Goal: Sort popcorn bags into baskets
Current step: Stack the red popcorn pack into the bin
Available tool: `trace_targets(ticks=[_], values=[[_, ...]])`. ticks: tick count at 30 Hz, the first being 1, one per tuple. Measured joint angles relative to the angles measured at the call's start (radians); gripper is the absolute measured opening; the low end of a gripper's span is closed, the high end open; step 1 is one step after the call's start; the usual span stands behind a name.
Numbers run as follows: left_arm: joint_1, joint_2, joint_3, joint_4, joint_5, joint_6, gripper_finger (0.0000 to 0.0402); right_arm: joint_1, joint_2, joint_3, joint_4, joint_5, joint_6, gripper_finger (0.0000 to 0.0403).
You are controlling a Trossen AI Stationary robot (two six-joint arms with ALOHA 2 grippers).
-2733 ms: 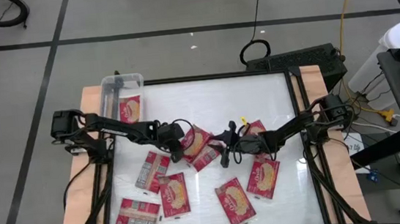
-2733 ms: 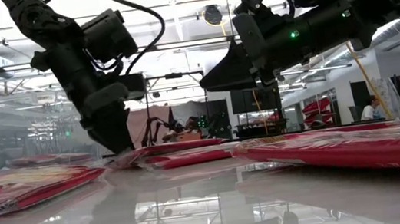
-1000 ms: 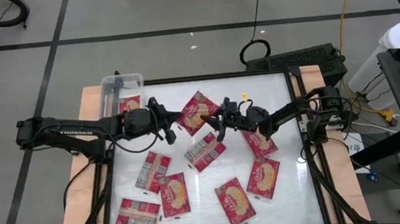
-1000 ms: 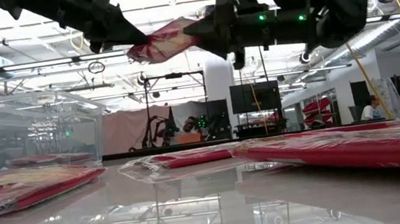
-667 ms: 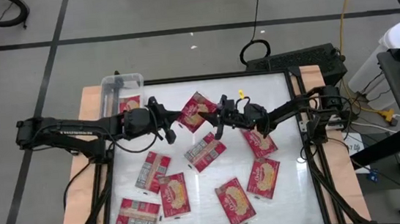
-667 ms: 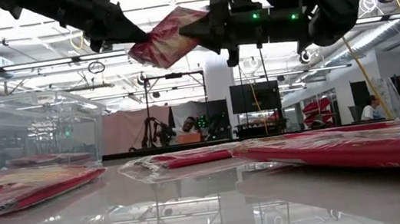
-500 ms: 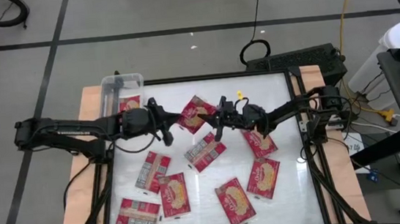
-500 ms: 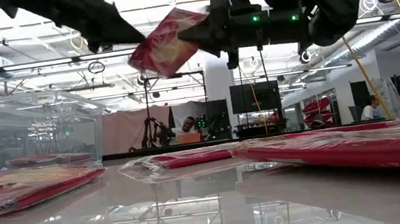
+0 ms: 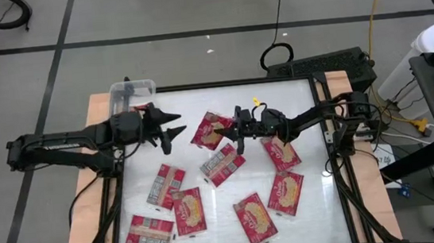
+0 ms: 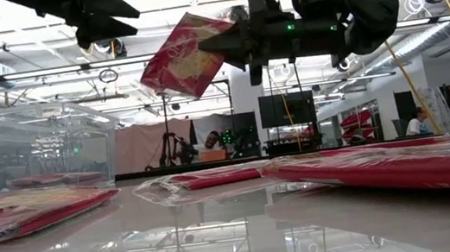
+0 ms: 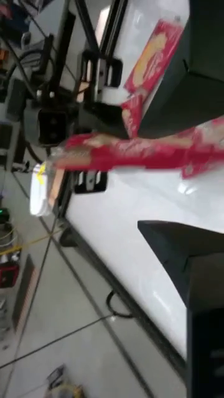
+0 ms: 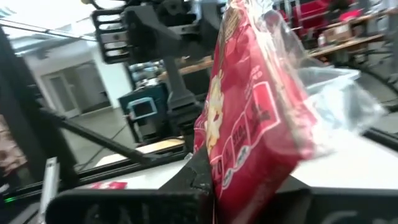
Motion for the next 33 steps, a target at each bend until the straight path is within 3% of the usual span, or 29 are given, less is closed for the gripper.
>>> trace_targets(ticks=[3, 7, 12, 21, 24, 28, 33], values=[[0.001, 0.0, 0.0, 0.018, -0.025, 0.099, 0.0242, -0.009, 0.0, 0.0, -0.016, -0.058, 0.005, 0.0031], [-0.023, 0.004, -0.001, -0.04, 0.004, 0.005, 0.024, -0.011, 0.0, 0.0, -0.067, -0.101, -0.006, 0.0028], [-0.031, 0.095, 0.0, -0.042, 0.071, -0.053, 0.0241, -0.012, 0.0, 0.0, -0.103, -0.115, -0.028, 0.0029], [-0.02, 0.292, 0.0, 0.138, 0.108, -0.052, 0.0319, -0.01, 0.0, 0.0, -0.112, -0.116, -0.028, 0.0031], [-0.007, 0.334, 0.0, 0.194, 0.163, -0.051, 0.0327, -0.01, 0.0, 0.0, -0.115, -0.117, -0.033, 0.0031], [0.008, 0.365, 0.0, 0.203, 0.233, -0.036, 0.0287, -0.01, 0.0, 0.0, -0.113, -0.117, -0.046, 0.0031], [0.028, 0.372, 0.0, 0.2, 0.291, -0.027, 0.0178, -0.01, 0.0, 0.0, -0.116, -0.116, -0.055, 0.0031]])
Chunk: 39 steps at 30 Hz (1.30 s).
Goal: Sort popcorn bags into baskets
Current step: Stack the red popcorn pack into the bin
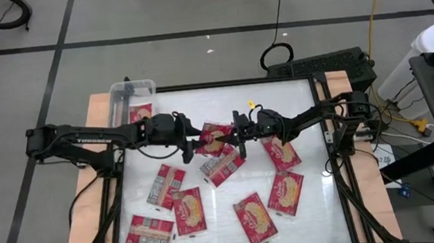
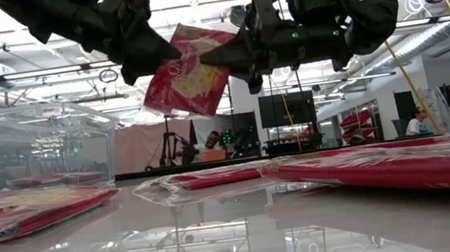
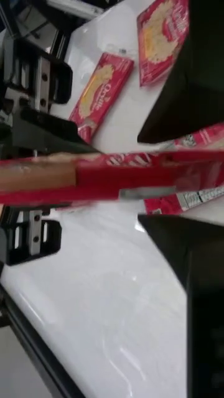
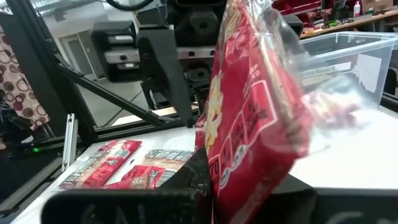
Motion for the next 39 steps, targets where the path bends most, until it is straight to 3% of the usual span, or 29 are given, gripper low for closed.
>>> trace_targets(ticks=[7, 13, 18, 25, 31, 39], values=[[0.02, 0.0, 0.0, 0.0, 0.011, 0.012, 0.002, 0.0, 0.0, 0.0, -0.001, 0.004, -0.025, 0.0031], [0.039, -0.034, 0.0, -0.037, 0.057, 0.013, 0.0038, 0.001, -0.001, 0.001, 0.005, 0.027, -0.026, 0.0045], [0.069, -0.129, 0.0, -0.16, 0.056, -0.026, 0.0025, 0.0, -0.002, 0.0, 0.005, 0.049, -0.023, 0.0096], [0.12, -0.324, 0.0, -0.331, 0.054, -0.035, 0.0022, 0.0, -0.002, 0.0, -0.033, 0.168, -0.025, 0.0162], [0.226, -0.525, 0.0, -0.473, -0.101, -0.119, 0.0025, 0.015, -0.001, 0.0, -0.072, 0.161, -0.026, 0.0182], [0.386, -0.699, 0.036, -0.589, -0.146, -0.083, 0.0024, 0.1, -0.001, 0.0, -0.079, 0.161, -0.079, 0.0179]])
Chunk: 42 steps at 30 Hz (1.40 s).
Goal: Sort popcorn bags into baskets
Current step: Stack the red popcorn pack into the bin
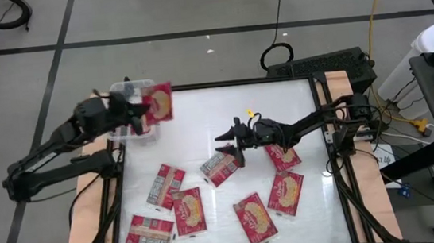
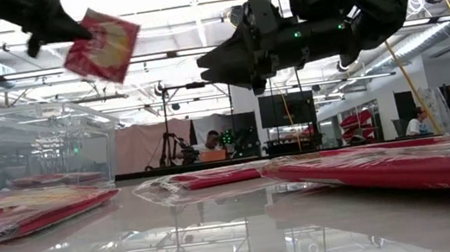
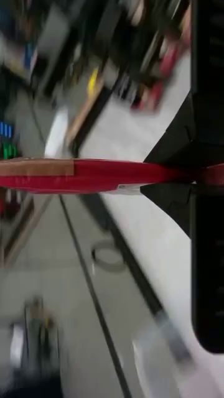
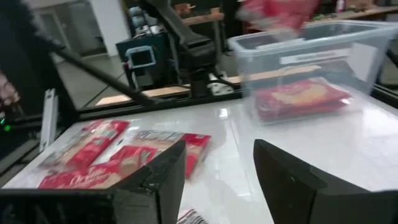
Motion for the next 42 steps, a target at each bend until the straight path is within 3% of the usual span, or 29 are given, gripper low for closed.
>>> trace_targets(ticks=[4, 17, 29, 42], values=[[0.081, -0.013, 0.046, -0.105, -0.106, 0.035, 0.0027, 0.034, 0.0, 0.0, 0.0, 0.002, -0.059, 0.0179], [0.297, 0.043, -0.001, -0.208, -0.165, 0.084, 0.003, 0.051, 0.0, 0.0, 0.0, 0.004, -0.078, 0.0178], [0.311, 0.061, -0.158, -0.171, -0.14, 0.03, 0.003, 0.051, 0.0, 0.0, 0.0, 0.002, -0.066, 0.0178], [0.311, 0.061, -0.225, -0.17, -0.134, -0.043, 0.0031, 0.058, 0.001, 0.0, 0.017, 0.001, -0.054, 0.0176]])
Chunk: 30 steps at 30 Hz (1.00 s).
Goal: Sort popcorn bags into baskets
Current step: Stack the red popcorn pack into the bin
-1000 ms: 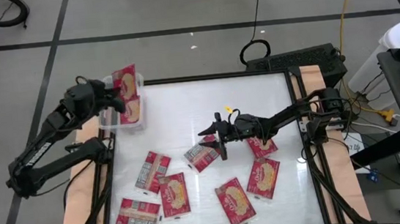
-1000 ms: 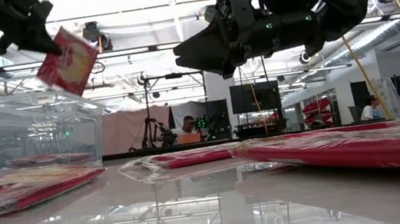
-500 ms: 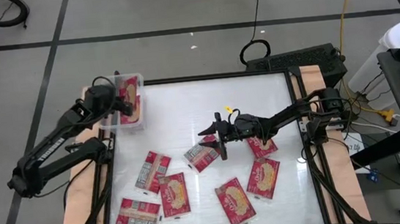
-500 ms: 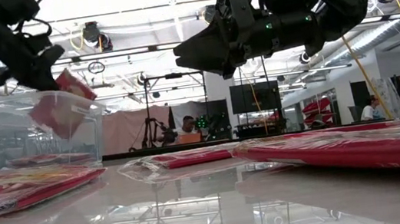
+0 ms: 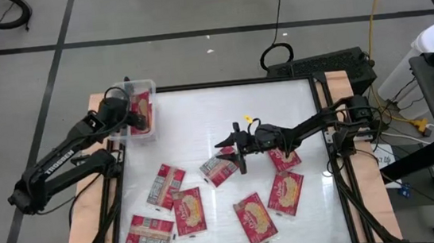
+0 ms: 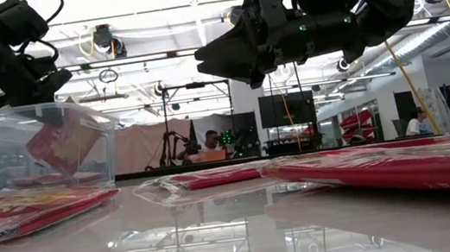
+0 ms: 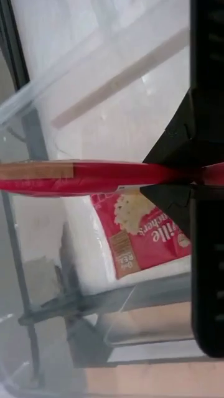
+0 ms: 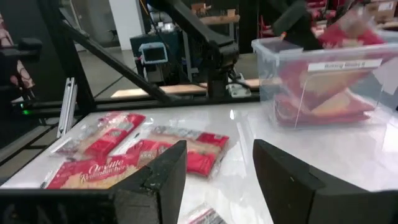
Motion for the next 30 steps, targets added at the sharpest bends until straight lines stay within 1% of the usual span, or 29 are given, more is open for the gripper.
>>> trace_targets(ticks=[2, 9, 11, 13, 16, 20, 23, 26, 30], values=[[0.0, 0.0, -0.003, 0.01, 0.021, -0.003, 0.0031, 0.0, 0.0, 0.0, 0.02, 0.0, 0.002, 0.0176], [0.0, 0.0, -0.003, 0.009, 0.024, -0.007, 0.0032, 0.0, 0.0, 0.0, 0.046, 0.0, 0.003, 0.0176], [0.0, 0.007, -0.003, 0.006, 0.035, -0.007, 0.0039, 0.0, 0.0, 0.0, 0.044, 0.0, 0.003, 0.0176], [0.0, 0.019, -0.003, 0.006, 0.044, -0.008, 0.0058, 0.0, 0.0, 0.0, 0.044, 0.0, 0.003, 0.0176], [0.0, 0.051, -0.003, 0.006, 0.039, -0.007, 0.0098, 0.0, 0.0, 0.0, 0.044, 0.0, 0.003, 0.0176], [0.0, 0.095, -0.003, 0.017, 0.005, 0.009, 0.0154, 0.0, 0.0, 0.0, 0.044, 0.0, 0.003, 0.0176], [0.0, 0.112, -0.003, 0.029, -0.018, 0.031, 0.0187, 0.0, 0.0, 0.0, 0.044, 0.0, 0.003, 0.0176], [-0.001, 0.109, 0.015, 0.038, -0.021, 0.05, 0.0211, 0.0, 0.0, 0.0, 0.044, 0.0, 0.003, 0.0176], [-0.015, 0.092, 0.055, 0.053, -0.024, 0.075, 0.0224, 0.0, 0.0, 0.0, 0.035, 0.0, 0.004, 0.0176]])
